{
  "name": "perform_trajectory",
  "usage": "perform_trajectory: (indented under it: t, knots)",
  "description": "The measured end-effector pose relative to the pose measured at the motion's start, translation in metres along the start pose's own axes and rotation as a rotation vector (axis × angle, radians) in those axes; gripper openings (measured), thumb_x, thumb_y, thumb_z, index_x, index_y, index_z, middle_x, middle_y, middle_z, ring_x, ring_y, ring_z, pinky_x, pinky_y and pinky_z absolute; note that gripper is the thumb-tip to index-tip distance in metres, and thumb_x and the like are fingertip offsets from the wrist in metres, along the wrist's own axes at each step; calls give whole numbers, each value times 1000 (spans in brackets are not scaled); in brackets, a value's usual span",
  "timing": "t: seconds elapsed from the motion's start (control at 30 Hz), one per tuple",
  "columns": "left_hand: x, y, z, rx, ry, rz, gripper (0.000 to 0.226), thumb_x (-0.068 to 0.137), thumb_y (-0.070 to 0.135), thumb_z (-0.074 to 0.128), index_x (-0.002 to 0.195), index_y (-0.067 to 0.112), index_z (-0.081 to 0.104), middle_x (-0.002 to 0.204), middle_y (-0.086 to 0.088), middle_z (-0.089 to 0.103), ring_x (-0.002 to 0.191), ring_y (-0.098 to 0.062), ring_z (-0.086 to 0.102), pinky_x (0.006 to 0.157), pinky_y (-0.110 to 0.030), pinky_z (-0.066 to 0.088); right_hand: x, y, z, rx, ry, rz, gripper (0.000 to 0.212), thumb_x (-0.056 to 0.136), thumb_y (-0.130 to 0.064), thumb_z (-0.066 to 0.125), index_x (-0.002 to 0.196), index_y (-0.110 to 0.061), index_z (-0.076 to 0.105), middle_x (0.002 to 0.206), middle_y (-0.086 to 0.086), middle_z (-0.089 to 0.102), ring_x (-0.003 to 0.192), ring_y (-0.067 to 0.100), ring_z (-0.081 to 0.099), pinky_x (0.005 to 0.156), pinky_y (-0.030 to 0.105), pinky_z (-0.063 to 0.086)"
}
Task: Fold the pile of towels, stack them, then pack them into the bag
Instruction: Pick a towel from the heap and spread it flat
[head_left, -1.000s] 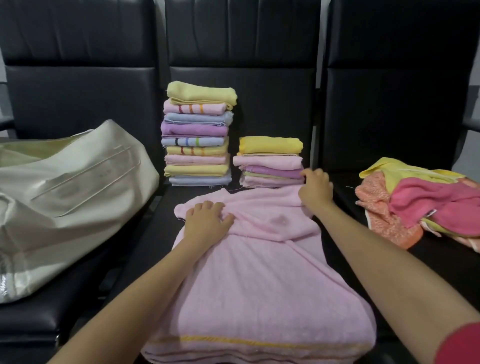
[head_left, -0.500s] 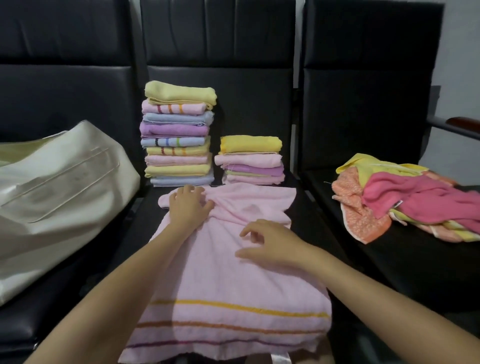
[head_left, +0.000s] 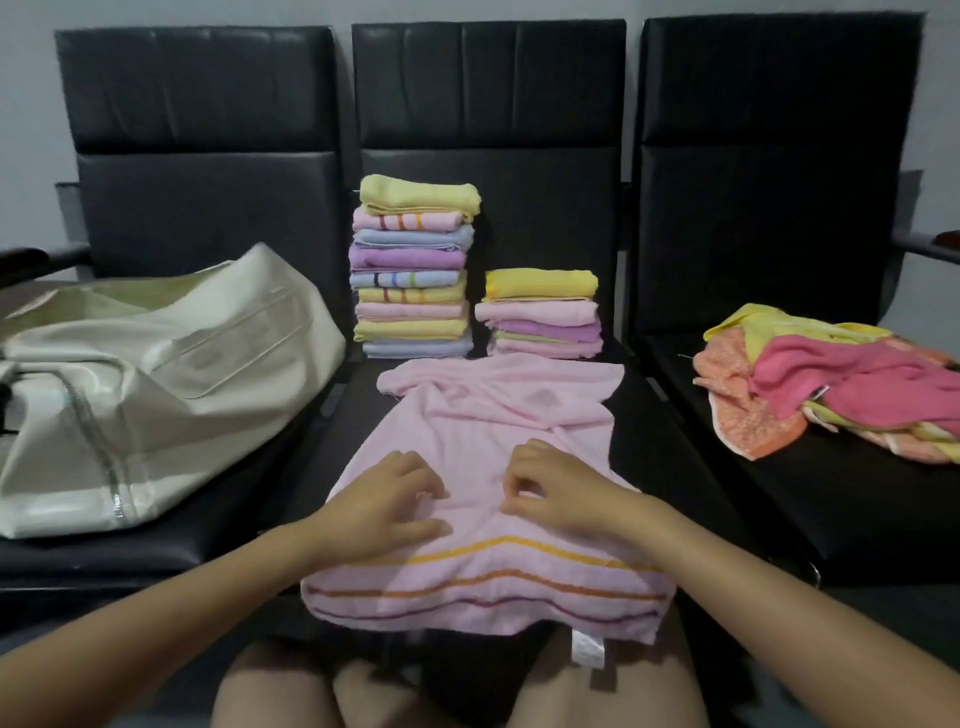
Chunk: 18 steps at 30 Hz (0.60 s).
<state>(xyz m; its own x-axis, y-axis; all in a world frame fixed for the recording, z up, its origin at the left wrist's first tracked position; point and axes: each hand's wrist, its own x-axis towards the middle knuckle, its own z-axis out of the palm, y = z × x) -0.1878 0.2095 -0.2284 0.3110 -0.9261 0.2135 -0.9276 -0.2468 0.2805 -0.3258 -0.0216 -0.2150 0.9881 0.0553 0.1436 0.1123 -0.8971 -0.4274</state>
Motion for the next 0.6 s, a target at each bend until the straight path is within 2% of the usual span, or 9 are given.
perform_trajectory:
  t: [0.1,0.23,0.3,0.33,0.4,0.47,0.53,0.6]
  knots:
    - [14,-4,3,48,88,-96,50,82,59,37,96,18,63,93,7,53,92,-15,49,82,-25,38,16,9,-1,-102,116,97,11,90,-29,63,88,-18,66,92,-6,56,95,12,46,80,27,39]
    - [48,-7,10,121,234,-267,23,88,32,54,101,17,66,99,-2,59,99,-25,54,77,-34,40,31,13,-5,-244,240,252,17,91,-16,53,102,-15,66,105,3,58,109,23,49,80,34,41]
    - [54,-2,10,71,295,-309,18,86,25,58,100,18,67,96,-1,57,97,-25,54,75,-34,40,26,-2,-8,-164,303,252,16,90,-16,54,102,-14,65,97,0,53,102,20,49,78,35,41]
    - [52,1,9,31,313,-308,22,84,30,56,98,18,68,93,1,55,94,-23,54,75,-35,41,19,-12,-8,-100,335,237,13,90,-19,55,98,-15,65,91,-4,51,94,17,50,76,34,42]
    - [41,10,7,-58,339,-270,32,80,43,47,91,20,66,86,8,53,86,-17,52,73,-34,43,1,-33,-7,54,300,233,20,90,-35,59,87,-15,63,80,-9,52,78,13,50,71,31,42]
    - [24,18,9,-153,335,-213,25,85,42,49,86,22,64,81,12,56,79,-10,52,71,-32,44,-18,-49,-3,132,130,245,37,85,-54,62,85,-17,60,77,-13,53,69,5,47,65,24,38]
    - [8,23,12,-202,288,-125,28,88,44,45,84,23,64,79,13,59,78,-7,54,73,-31,45,-29,-51,7,9,47,185,43,78,-62,67,91,-22,57,94,-22,52,76,0,42,67,20,32]
    - [-2,22,14,-164,227,-17,34,91,48,41,89,24,65,83,14,59,82,-6,53,78,-29,45,-31,-48,14,-77,72,114,44,75,-61,71,97,-25,57,116,-19,51,88,2,38,75,22,29]
